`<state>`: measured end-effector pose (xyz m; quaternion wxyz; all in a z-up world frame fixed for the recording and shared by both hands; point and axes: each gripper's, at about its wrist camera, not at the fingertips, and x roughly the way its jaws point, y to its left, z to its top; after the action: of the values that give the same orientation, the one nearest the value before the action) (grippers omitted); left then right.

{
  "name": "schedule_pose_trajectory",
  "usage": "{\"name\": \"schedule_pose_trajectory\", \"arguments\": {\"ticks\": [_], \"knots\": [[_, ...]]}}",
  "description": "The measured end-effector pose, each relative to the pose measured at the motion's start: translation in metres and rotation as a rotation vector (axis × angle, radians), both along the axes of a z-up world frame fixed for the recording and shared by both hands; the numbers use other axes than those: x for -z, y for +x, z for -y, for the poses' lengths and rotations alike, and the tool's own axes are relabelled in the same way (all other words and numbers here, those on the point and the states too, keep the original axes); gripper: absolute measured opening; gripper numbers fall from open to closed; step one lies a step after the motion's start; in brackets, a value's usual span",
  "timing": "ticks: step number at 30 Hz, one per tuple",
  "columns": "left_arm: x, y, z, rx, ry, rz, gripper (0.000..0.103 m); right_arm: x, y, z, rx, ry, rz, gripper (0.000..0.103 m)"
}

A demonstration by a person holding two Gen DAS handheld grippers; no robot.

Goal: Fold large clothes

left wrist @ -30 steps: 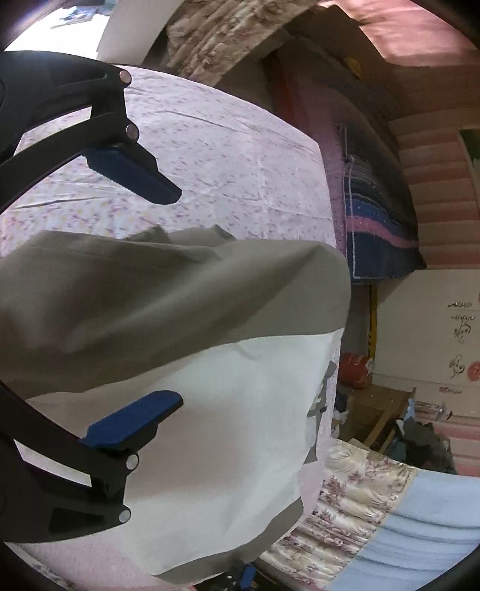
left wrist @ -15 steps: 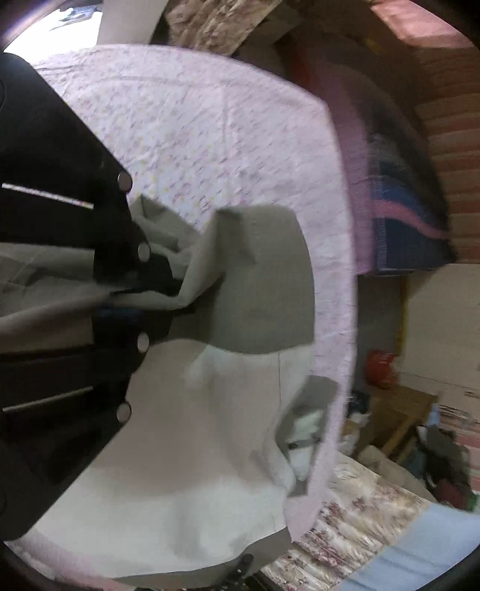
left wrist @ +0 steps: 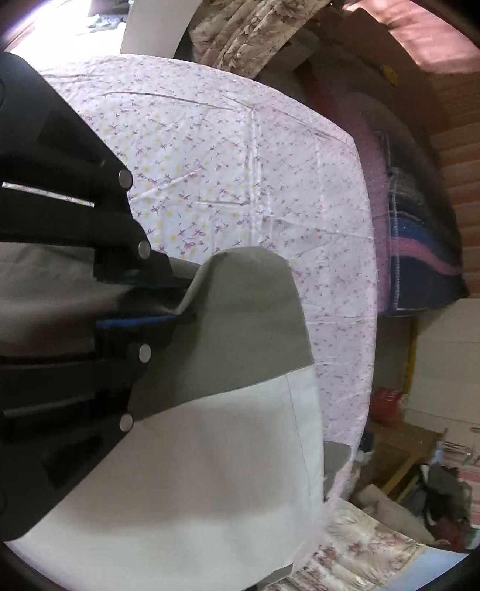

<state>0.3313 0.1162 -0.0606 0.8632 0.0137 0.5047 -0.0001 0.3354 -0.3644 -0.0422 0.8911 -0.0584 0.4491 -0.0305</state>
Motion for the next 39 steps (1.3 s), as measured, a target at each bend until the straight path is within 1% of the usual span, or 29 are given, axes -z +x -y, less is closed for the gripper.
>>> {"name": "schedule_pose_trajectory", "arguments": {"ticks": [1, 2, 3, 6, 8, 10, 11, 12, 13, 14, 15, 16, 17, 18, 20, 22, 23, 24, 25, 27, 29, 31, 32, 33, 34, 35, 36, 38, 39], "knots": [[-0.013, -0.005, -0.001, -0.016, 0.047, 0.037, 0.031, -0.012, -0.009, 0.009, 0.026, 0.039, 0.032, 0.033], [-0.024, -0.011, -0.003, -0.029, 0.081, 0.065, 0.050, -0.031, -0.025, 0.016, 0.037, 0.085, 0.081, 0.048], [-0.044, -0.022, -0.008, -0.051, 0.112, 0.110, 0.072, -0.044, -0.040, 0.018, 0.034, 0.104, 0.128, 0.059], [-0.084, -0.058, -0.020, -0.087, 0.103, 0.224, 0.095, -0.077, -0.096, 0.012, -0.001, 0.123, 0.267, 0.071], [-0.097, -0.086, -0.015, -0.109, 0.090, 0.246, 0.100, -0.082, -0.126, 0.002, -0.034, 0.165, 0.323, 0.077], [-0.096, -0.111, 0.000, -0.098, 0.053, 0.258, 0.100, -0.073, -0.154, -0.024, -0.085, 0.195, 0.364, 0.079], [-0.091, -0.126, 0.017, -0.076, 0.013, 0.266, 0.100, -0.064, -0.163, -0.039, -0.119, 0.212, 0.372, 0.080], [-0.087, -0.137, 0.027, -0.062, -0.020, 0.272, 0.100, -0.059, -0.167, -0.050, -0.143, 0.226, 0.371, 0.080], [-0.080, -0.148, 0.048, -0.025, -0.064, 0.278, 0.100, -0.050, -0.171, -0.067, -0.184, 0.245, 0.364, 0.080], [-0.076, -0.155, 0.060, 0.003, -0.085, 0.278, 0.100, -0.042, -0.176, -0.082, -0.225, 0.249, 0.350, 0.080], [-0.070, -0.159, 0.081, 0.038, -0.098, 0.275, 0.100, -0.030, -0.177, -0.102, -0.282, 0.240, 0.327, 0.080], [-0.064, -0.158, 0.091, 0.052, -0.095, 0.275, 0.100, -0.022, -0.176, -0.114, -0.320, 0.222, 0.311, 0.080], [-0.056, -0.156, 0.107, 0.078, -0.080, 0.271, 0.100, -0.012, -0.177, -0.132, -0.360, 0.178, 0.291, 0.080], [-0.047, -0.152, 0.118, 0.091, -0.065, 0.257, 0.100, -0.005, -0.174, -0.139, -0.374, 0.149, 0.276, 0.080], [-0.026, -0.140, 0.130, 0.091, -0.039, 0.215, 0.100, 0.013, -0.163, -0.149, -0.382, 0.103, 0.210, 0.079], [-0.005, -0.124, 0.133, 0.058, -0.010, 0.146, 0.100, 0.030, -0.151, -0.143, -0.354, 0.099, 0.153, 0.078], [0.010, -0.116, 0.130, 0.046, -0.024, 0.099, 0.100, 0.037, -0.147, -0.139, -0.340, 0.098, 0.133, 0.078], [0.020, -0.112, 0.128, 0.044, -0.041, 0.079, 0.100, 0.040, -0.145, -0.134, -0.333, 0.094, 0.131, 0.078], [0.026, -0.111, 0.126, 0.051, -0.047, 0.079, 0.100, 0.042, -0.144, -0.129, -0.323, 0.091, 0.133, 0.078], [0.029, -0.113, 0.127, 0.057, -0.018, 0.088, 0.100, 0.042, -0.144, -0.118, -0.302, 0.088, 0.130, 0.078], [0.029, -0.110, 0.124, 0.043, -0.023, 0.087, 0.100, 0.040, -0.142, -0.104, -0.250, 0.034, 0.146, 0.078], [0.026, -0.111, 0.114, 0.029, -0.038, 0.088, 0.093, 0.041, -0.141, -0.079, -0.192, -0.018, 0.170, 0.078], [0.027, -0.111, 0.108, 0.022, -0.032, 0.095, 0.085, 0.043, -0.141, -0.060, -0.165, 0.003, 0.167, 0.078], [0.028, -0.112, 0.099, 0.025, -0.044, 0.097, 0.078, 0.044, -0.141, -0.047, -0.143, 0.008, 0.168, 0.078], [0.028, -0.112, 0.090, 0.033, -0.070, 0.090, 0.074, 0.045, -0.141, -0.036, -0.126, 0.013, 0.170, 0.078], [0.028, -0.106, 0.087, 0.034, -0.088, 0.084, 0.065, 0.047, -0.140, -0.019, -0.080, 0.018, 0.172, 0.078], [0.028, -0.104, 0.081, 0.029, -0.097, 0.079, 0.055, 0.048, -0.139, -0.007, -0.053, 0.044, 0.167, 0.080], [0.026, -0.099, 0.074, 0.030, -0.116, 0.072, 0.048, 0.048, -0.140, 0.008, -0.026, 0.142, 0.149, 0.081], [0.025, -0.098, 0.074, 0.037, -0.123, 0.069, 0.049, 0.046, -0.142, 0.012, -0.018, 0.170, 0.149, 0.081]]}}
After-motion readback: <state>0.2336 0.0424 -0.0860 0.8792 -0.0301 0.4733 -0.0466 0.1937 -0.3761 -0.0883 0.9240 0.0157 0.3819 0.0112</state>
